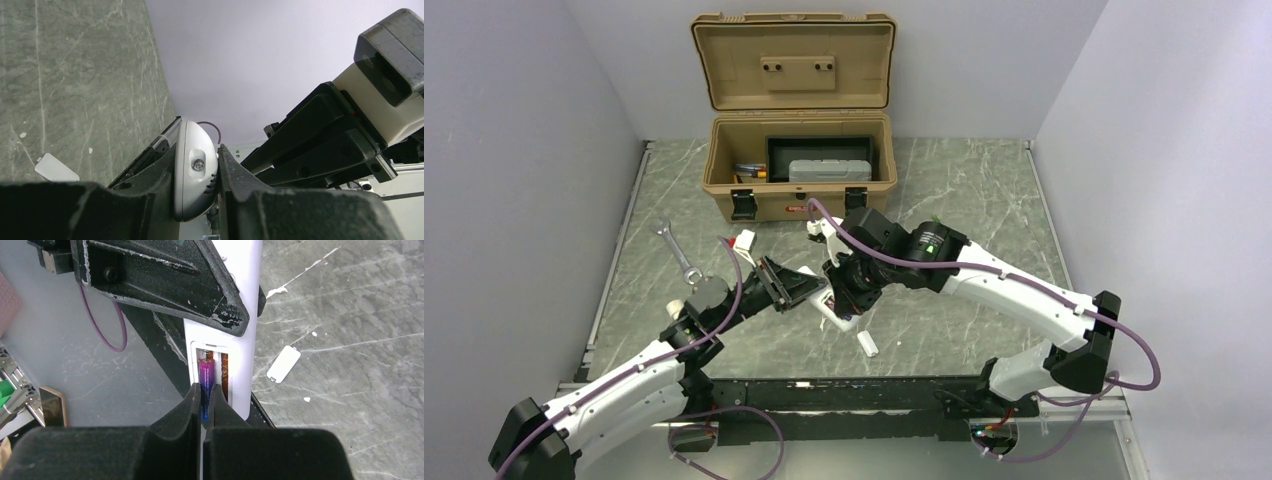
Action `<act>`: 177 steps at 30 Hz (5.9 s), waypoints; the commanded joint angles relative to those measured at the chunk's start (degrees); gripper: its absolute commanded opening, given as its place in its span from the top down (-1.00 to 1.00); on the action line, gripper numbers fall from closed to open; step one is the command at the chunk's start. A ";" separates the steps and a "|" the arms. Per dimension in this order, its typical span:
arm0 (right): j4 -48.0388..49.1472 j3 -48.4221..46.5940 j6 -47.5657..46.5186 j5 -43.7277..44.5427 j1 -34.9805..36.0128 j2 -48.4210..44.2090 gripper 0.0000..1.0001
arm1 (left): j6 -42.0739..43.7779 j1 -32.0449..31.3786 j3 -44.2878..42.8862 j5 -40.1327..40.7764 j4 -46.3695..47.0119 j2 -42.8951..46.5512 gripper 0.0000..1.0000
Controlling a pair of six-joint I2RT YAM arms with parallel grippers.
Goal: Load the batteries into the remote control
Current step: Load the battery into the remote control.
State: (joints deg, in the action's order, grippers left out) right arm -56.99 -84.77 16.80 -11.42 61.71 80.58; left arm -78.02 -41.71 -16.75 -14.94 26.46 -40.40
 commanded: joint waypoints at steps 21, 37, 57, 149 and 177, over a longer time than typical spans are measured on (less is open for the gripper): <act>4.94 -1.45 3.14 3.41 0.25 2.79 1.00 | -1.26 -0.90 -0.44 0.62 7.88 -1.21 1.00; 6.89 0.80 3.33 2.28 0.21 2.69 0.70 | -2.95 -1.00 0.52 0.50 11.22 -2.44 1.00; 5.83 1.80 2.20 3.04 0.25 1.11 0.40 | -3.41 -1.04 1.33 0.74 13.52 -3.60 1.00; 49.02 40.63 -34.64 -46.52 -2.12 -27.77 0.12 | -5.39 -4.78 1.12 -18.59 10.65 -5.97 1.00; 52.70 43.78 -32.65 -45.04 -2.12 -26.91 0.22 | -5.65 -5.12 0.72 -18.55 11.60 -7.10 1.00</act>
State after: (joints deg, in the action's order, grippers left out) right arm -8.69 -41.54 -16.84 -55.99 59.70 54.06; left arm -83.57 -46.44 -13.50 -33.30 34.50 -47.51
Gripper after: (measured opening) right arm 0.399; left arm 0.296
